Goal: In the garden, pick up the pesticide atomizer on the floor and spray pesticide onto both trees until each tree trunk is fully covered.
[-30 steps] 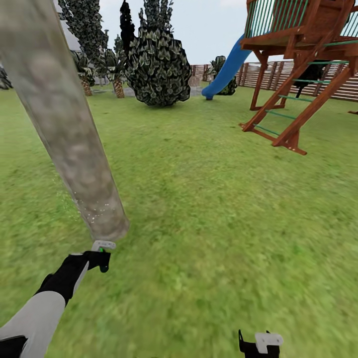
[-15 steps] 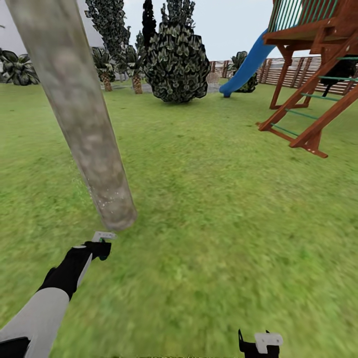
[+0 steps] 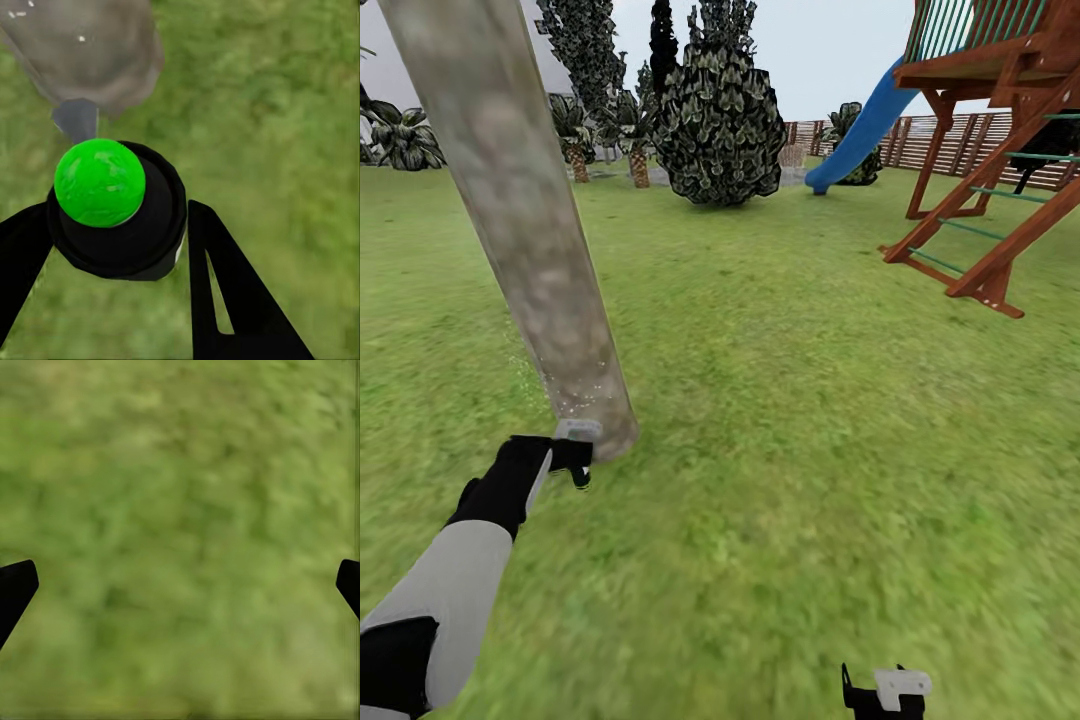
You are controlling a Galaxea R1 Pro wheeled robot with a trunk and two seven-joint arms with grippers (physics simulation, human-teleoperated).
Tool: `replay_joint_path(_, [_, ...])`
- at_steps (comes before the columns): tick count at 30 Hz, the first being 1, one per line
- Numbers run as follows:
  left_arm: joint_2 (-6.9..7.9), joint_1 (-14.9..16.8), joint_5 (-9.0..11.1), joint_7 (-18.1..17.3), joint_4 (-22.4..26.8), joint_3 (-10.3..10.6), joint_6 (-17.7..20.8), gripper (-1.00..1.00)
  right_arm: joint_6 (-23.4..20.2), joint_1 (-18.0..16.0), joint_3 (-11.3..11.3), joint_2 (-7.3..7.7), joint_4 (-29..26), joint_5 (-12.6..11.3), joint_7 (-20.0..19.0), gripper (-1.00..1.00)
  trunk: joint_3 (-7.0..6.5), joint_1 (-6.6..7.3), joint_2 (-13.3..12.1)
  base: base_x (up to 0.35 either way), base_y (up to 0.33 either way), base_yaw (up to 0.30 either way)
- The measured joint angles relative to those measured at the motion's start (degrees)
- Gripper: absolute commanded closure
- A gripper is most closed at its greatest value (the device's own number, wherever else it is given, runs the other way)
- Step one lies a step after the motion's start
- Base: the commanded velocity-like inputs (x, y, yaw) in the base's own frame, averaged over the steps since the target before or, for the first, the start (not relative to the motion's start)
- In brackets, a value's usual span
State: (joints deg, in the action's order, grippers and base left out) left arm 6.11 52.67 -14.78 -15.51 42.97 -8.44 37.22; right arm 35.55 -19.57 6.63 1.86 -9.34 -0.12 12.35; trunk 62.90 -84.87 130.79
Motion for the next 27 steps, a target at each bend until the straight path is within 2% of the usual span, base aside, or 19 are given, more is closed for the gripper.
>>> replay_joint_path(3, [-0.07, -0.4, 0.0, -0.2, 5.0, 0.1, 0.2, 1.0, 0.0, 0.0, 0.0, 0.05, 0.0, 0.0, 0.0, -1.0, 0.0, 0.01, 0.0, 0.115, -0.068, 0.0])
replay_joint_path(5, [-0.09, -0.4, 0.0, -0.2, 6.4, 0.0, 1.3, 1.0, 0.0, 0.0, 0.0, 0.06, 0.0, 0.0, 0.0, -1.0, 0.0, 0.02, 0.0, 0.227, -0.151, 0.0])
replay_joint_path(9, [-0.02, -0.4, 0.0, -0.2, 6.8, -0.1, 1.9, 1.0, 0.0, 0.0, 0.1, 0.05, 0.0, 0.0, 0.0, -1.0, 0.0, 0.02, 0.0, 0.23, -0.176, 0.087])
replay_joint_path(16, [0.37, -0.4, -0.1, -0.2, 8.4, -0.8, 1.9, 1.0, 0.0, 0.0, 0.1, 0.05, 0.1, 0.1, 0.0, -1.0, 0.0, 0.0, 0.0, 0.049, -0.258, 0.265])
replay_joint_path(19, [0.29, -0.4, 0.0, -0.2, 8.8, -0.4, 2.0, 1.0, 0.0, 0.0, 0.1, 0.04, 0.0, 0.1, 0.0, -1.0, 0.0, 0.02, 0.0, 0.162, -0.225, 0.256])
replay_joint_path(24, [0.28, -0.4, -0.2, 0.0, 9.0, -0.4, 2.0, 1.0, 0.0, 0.0, 0.1, 0.06, 0.0, 0.0, 0.0, -1.0, 0.0, 0.02, 0.0, 0.236, -0.188, 0.04])
replay_joint_path(27, [1.15, -0.4, -0.4, 0.0, 9.0, -0.7, 1.9, 1.0, 0.0, 0.0, 0.1, 0.06, 0.0, 0.0, 0.0, -1.0, 0.0, 0.02, 0.0, 0.242, -0.185, 0.001])
